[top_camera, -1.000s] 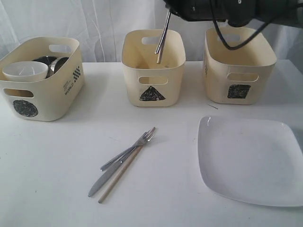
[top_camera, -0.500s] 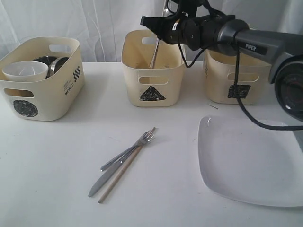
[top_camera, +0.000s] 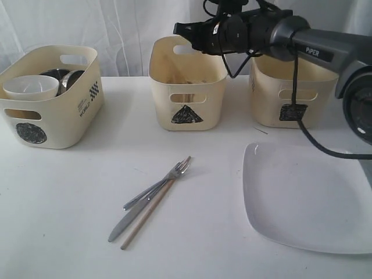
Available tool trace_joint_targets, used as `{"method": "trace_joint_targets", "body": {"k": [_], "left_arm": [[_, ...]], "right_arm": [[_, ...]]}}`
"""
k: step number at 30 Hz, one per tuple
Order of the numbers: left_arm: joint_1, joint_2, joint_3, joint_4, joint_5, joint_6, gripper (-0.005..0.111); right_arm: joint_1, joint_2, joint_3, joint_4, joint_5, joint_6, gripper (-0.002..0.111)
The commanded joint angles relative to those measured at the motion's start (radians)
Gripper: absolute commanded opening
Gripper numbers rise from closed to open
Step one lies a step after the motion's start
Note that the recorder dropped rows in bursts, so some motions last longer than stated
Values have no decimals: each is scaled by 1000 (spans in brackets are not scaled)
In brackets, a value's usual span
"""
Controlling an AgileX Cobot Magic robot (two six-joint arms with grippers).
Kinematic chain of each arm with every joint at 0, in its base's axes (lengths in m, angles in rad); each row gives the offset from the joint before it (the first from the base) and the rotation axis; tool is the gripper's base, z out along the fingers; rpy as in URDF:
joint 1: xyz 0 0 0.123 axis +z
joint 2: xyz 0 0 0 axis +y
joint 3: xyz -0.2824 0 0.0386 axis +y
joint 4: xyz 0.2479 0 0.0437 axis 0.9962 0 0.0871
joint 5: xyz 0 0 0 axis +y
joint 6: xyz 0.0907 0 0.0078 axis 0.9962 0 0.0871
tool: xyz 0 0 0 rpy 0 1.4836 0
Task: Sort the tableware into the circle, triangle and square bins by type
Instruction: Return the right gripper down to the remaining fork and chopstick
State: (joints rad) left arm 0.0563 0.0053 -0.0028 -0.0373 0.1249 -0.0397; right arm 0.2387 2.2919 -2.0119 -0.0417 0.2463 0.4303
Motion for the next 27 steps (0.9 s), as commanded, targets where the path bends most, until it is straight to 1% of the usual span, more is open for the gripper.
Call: {"method": "trace_joint_targets", "body": {"k": [1, 4, 7, 8, 9, 10, 11, 12, 13, 14, 15, 16, 17, 18, 19, 21, 23, 27], "left_arm": [[1, -5, 3, -4, 3, -8, 0], [1, -5, 3, -4, 3, -8, 0], [1, -5, 3, -4, 3, -8, 0], [1, -5, 3, -4, 3, -8, 0], [1, -5, 3, -4, 3, -8, 0], [1, -5, 3, -4, 3, -8, 0], [1, -5, 3, -4, 3, -8, 0], [1, -5, 3, -4, 3, -8, 0], [1, -5, 3, -4, 3, -8, 0], [1, -5, 3, -4, 3, -8, 0], [1, -5, 3, -4, 3, -8, 0], [1, -5, 3, -4, 3, -6, 0], [1, -5, 3, -4, 3, -6, 0], [1, -5, 3, -4, 3, -6, 0], [1, -5, 3, -4, 3, -6, 0], [1, -5, 3, -4, 3, -6, 0], [1, -5, 3, -4, 3, -6, 0], [1, -5, 3, -4, 3, -6, 0]], "right_arm": [[-1, -73, 7, -8, 126, -47, 31], [19, -146, 99, -8, 225, -81, 31], [52, -237, 243, -3, 293, -113, 31], [80, -316, 374, -3, 297, -113, 31], [93, -348, 428, 6, 297, -111, 31], [128, -427, 553, 16, 291, -107, 31], [142, -462, 599, 16, 291, -90, 31], [180, -517, 700, 16, 289, -63, 31], [202, -544, 740, 14, 287, -88, 31], [234, -563, 789, 8, 287, -154, 32], [250, -566, 806, 8, 287, -184, 35], [259, -556, 815, 8, 287, -178, 43], [261, -545, 815, 8, 287, -148, 47], [263, -535, 815, 16, 282, -56, 52], [267, -522, 815, 15, 275, 32, 54], [279, -503, 815, 15, 261, 240, 56], [308, -474, 815, 15, 230, 359, 56], [368, -400, 781, 23, 227, 412, 56]]}}
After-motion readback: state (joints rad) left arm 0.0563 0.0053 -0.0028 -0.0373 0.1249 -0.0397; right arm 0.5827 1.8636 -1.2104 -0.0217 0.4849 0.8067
